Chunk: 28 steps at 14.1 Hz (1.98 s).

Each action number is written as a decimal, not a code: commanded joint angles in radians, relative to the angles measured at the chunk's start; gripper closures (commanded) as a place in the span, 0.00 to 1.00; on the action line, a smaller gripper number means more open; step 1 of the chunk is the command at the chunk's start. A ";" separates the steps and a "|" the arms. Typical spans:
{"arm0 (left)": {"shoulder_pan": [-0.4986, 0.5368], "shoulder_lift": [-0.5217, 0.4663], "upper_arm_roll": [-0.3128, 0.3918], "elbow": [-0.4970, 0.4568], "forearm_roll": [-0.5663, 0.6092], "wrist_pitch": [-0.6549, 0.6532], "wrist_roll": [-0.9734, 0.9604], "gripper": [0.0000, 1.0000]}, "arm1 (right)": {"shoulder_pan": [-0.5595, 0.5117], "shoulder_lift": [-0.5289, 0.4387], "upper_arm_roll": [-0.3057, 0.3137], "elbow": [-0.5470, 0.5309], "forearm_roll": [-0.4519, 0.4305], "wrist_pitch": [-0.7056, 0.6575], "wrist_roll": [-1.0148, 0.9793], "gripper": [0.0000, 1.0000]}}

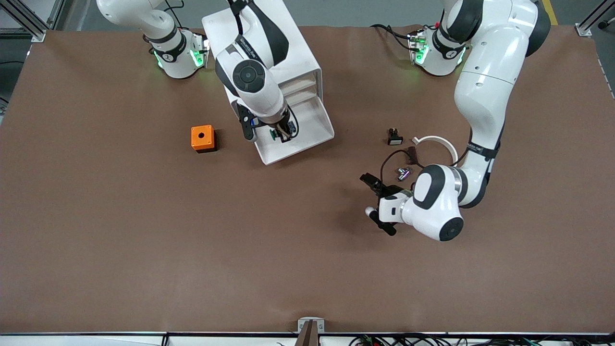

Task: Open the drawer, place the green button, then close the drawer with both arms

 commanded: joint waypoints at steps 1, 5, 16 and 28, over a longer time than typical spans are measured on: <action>-0.014 -0.034 0.038 0.003 0.022 -0.007 -0.043 0.00 | 0.022 0.029 -0.006 -0.011 0.030 0.049 0.009 0.78; -0.017 -0.072 0.085 0.003 0.022 -0.001 -0.156 0.00 | 0.039 0.063 -0.006 -0.008 0.030 0.088 0.009 0.77; -0.170 -0.127 0.099 0.001 0.192 0.068 -0.648 0.00 | 0.053 0.064 -0.007 0.015 0.029 0.077 0.069 0.00; -0.425 -0.113 0.094 -0.010 0.318 0.240 -1.322 0.00 | -0.238 -0.090 -0.020 0.594 0.015 -0.889 -0.104 0.00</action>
